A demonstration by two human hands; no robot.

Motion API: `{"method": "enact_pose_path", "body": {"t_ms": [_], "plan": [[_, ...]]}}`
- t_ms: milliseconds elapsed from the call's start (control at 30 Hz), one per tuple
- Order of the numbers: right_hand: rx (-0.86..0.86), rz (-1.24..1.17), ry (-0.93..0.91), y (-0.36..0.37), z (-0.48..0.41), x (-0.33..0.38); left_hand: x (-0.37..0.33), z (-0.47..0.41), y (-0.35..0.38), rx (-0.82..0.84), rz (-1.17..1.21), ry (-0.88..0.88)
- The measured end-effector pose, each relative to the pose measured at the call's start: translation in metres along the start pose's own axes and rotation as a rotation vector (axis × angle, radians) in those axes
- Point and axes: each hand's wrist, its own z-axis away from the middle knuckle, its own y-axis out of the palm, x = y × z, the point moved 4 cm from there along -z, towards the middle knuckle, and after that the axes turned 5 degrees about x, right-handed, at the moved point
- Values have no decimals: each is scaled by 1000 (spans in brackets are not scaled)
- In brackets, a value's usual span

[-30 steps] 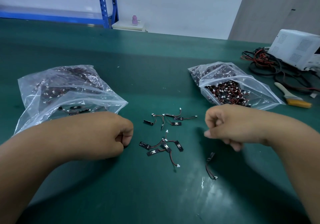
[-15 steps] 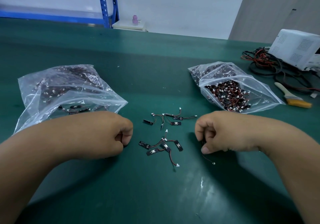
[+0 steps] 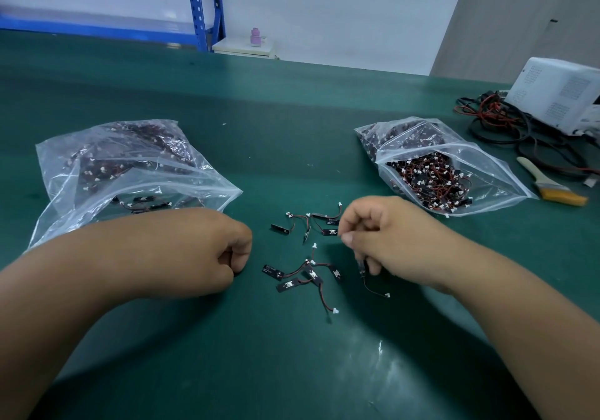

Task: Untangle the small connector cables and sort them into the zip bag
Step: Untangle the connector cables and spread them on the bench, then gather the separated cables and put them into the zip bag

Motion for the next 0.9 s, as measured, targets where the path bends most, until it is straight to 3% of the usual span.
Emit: {"method": "enact_pose_path", "body": {"t_ms": [100,200,267,367,433,633,767,900], "plan": [[-275,-39,20,-17,-4,-9,1,0,1,12,7,-5],[-327,-60,-50,-20,-5,-11,1,0,0,7,15,-3],[-189,54,-124,-16,-2,-6,1,0,0,4,12,-3],[199,308,-106,3,5,-5,0,1,0,8,13,-11],[267,426,-128,19,10,0,0,1,-1,13,18,-21],[46,511,-166,60,-13,32,-1,0,-2,19,16,-29],[-188,597,-182,60,-30,38,0,-2,-1,31,20,-7],[-180,689,-218,45,-22,31,1,-1,0,34,20,12]]}}
